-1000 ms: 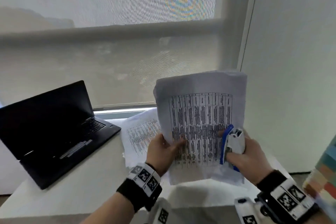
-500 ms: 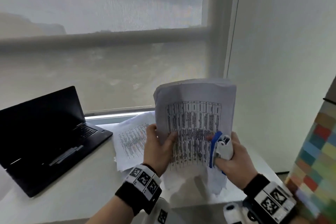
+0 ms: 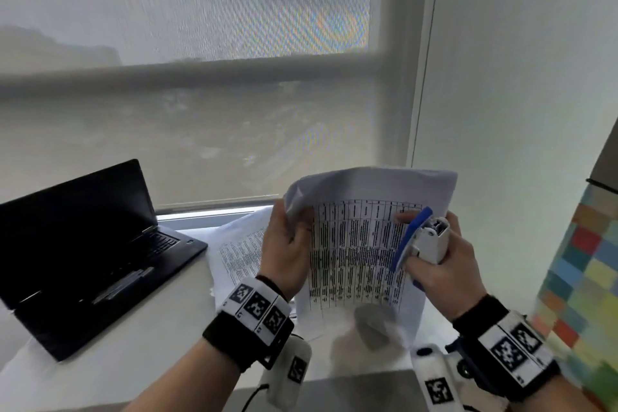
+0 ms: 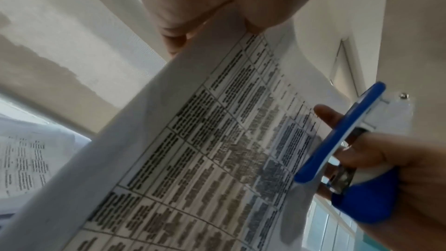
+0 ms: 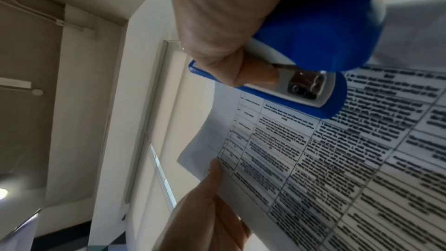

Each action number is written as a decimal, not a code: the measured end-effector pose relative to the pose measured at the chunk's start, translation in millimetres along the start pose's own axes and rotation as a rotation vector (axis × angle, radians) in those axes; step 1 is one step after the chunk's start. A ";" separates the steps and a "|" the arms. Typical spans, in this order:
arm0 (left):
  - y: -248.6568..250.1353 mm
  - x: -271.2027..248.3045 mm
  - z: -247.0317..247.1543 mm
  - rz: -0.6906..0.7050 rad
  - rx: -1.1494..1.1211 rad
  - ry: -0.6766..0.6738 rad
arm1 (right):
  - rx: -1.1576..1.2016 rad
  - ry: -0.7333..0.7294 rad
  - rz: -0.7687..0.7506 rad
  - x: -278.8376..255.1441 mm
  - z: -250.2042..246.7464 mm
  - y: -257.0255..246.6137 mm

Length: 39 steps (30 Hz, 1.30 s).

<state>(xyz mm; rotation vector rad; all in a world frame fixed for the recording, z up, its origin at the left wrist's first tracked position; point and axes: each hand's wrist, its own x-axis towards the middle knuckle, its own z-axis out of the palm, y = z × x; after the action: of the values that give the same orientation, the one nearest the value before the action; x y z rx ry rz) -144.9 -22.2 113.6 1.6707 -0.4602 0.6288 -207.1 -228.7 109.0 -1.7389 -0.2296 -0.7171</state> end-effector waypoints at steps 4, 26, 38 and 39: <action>-0.5 4.6 -0.1 -0.026 -0.068 0.036 | -0.004 0.000 0.011 -0.3 0.8 -0.9; 21.9 42.7 -48.1 0.410 0.386 -0.054 | -0.083 0.071 0.122 6.1 0.3 -13.3; 11.8 39.0 -35.8 -0.206 -0.324 0.022 | -0.034 0.065 0.124 5.7 3.1 -19.5; 12.1 38.0 -34.2 -0.223 -0.346 -0.008 | -0.028 0.068 0.127 5.8 2.9 -18.4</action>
<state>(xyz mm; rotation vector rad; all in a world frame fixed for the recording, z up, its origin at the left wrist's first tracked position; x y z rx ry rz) -128.2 10.6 151.1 1.3711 -0.3582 0.3549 -210.9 -221.8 126.8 -1.7358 -0.0621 -0.6878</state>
